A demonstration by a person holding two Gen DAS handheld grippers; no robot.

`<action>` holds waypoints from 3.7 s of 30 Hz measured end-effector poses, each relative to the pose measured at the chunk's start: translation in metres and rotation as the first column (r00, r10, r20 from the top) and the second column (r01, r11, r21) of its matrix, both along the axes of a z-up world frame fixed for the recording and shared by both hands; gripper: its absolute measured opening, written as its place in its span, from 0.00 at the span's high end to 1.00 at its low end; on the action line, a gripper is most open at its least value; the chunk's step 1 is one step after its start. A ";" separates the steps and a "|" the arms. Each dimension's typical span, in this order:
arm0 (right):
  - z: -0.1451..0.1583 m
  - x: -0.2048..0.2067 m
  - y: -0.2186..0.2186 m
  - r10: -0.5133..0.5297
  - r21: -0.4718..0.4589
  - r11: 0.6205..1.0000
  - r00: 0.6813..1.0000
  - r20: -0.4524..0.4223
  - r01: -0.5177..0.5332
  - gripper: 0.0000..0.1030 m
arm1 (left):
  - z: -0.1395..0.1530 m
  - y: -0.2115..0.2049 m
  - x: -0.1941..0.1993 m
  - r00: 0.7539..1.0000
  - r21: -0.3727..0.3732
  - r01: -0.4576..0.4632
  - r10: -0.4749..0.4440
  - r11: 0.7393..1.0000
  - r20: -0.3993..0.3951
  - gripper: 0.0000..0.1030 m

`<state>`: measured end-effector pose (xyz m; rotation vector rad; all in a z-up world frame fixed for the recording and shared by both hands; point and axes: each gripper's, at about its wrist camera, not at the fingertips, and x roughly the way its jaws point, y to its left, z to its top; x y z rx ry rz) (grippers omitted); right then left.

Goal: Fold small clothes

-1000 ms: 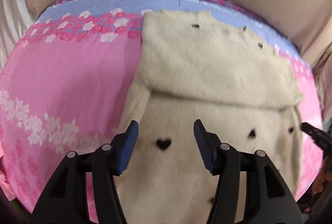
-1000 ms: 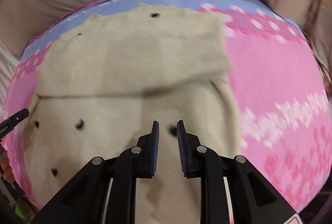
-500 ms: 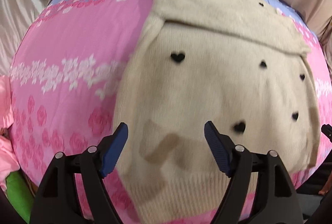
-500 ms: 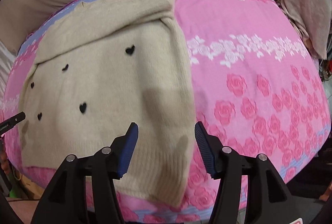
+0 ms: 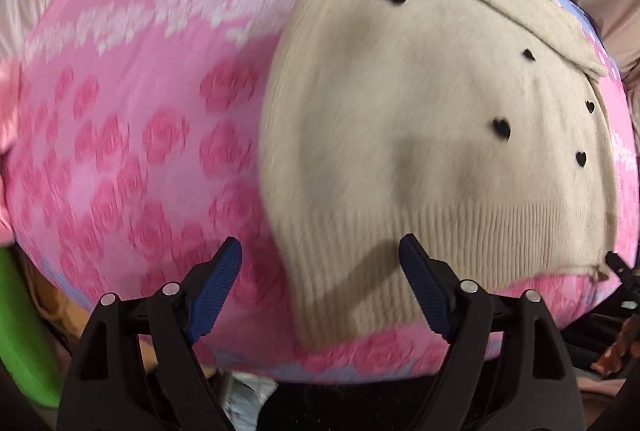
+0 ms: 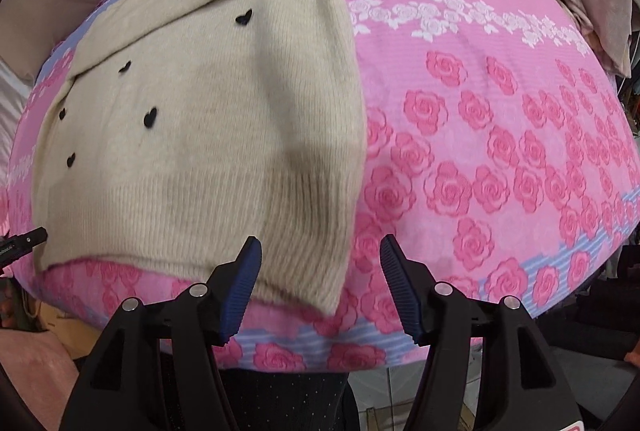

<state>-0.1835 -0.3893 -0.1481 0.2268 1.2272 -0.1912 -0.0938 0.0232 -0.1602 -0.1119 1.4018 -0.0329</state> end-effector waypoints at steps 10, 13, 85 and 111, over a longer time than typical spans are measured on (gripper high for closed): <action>-0.015 -0.004 0.005 -0.004 0.109 0.994 1.000 0.004 0.004 0.56 | -0.004 -0.015 -0.010 0.998 -0.054 0.056 -0.057 0.997 -0.016 0.17; -0.015 -0.001 0.008 0.011 0.115 0.993 1.000 0.007 -0.011 0.73 | -0.005 -0.017 -0.010 0.997 -0.057 0.070 -0.071 0.996 -0.011 0.25; 0.126 -0.078 -0.020 0.194 0.235 0.944 0.965 0.175 -0.233 0.95 | 0.159 0.036 -0.046 0.999 -0.454 0.036 -0.042 0.890 -0.003 0.94; 0.099 0.268 -0.079 -0.110 0.149 0.987 0.921 0.374 0.057 0.81 | 0.092 -0.051 0.279 0.915 -0.031 -0.004 0.017 1.000 0.403 0.55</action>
